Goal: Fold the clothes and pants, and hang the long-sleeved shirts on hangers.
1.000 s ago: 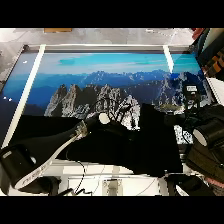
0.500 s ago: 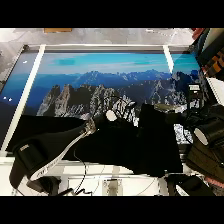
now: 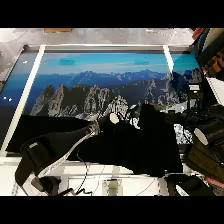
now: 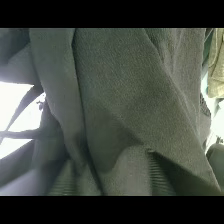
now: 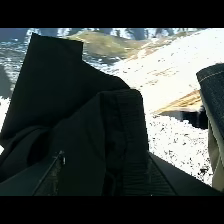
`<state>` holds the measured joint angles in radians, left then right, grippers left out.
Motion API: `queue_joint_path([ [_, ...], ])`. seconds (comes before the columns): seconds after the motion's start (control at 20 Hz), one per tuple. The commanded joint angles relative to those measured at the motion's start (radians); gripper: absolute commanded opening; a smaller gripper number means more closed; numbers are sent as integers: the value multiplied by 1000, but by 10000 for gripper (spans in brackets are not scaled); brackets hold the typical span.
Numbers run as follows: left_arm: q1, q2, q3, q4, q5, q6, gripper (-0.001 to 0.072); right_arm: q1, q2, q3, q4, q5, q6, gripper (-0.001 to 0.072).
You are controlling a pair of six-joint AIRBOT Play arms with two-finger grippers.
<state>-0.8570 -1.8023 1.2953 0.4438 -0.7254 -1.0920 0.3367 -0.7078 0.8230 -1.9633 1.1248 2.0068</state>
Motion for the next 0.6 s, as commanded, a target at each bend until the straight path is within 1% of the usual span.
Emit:
queue_joint_path([
  [0.0,-8,-9,1,-12,11,1,285,0,1,1,0,0,0,582],
  [0.05,-8,-9,4,-11,11,1,164,0,1,1,0,0,0,582],
  [0.1,-6,-8,11,-11,11,1,26,0,1,1,0,0,0,582],
  [0.2,6,-8,40,-11,10,8,13,0,1,1,0,0,0,582],
  [0.3,30,-6,91,-10,-1,48,11,0,1,1,-5,0,0,582],
  [0.35,48,2,117,-6,-4,50,11,0,1,1,-6,0,0,582],
  [0.4,71,15,145,10,-3,50,10,0,1,1,-6,0,-1,582],
  [0.55,154,83,204,126,-3,49,10,0,1,1,-6,-3,-1,582],
])
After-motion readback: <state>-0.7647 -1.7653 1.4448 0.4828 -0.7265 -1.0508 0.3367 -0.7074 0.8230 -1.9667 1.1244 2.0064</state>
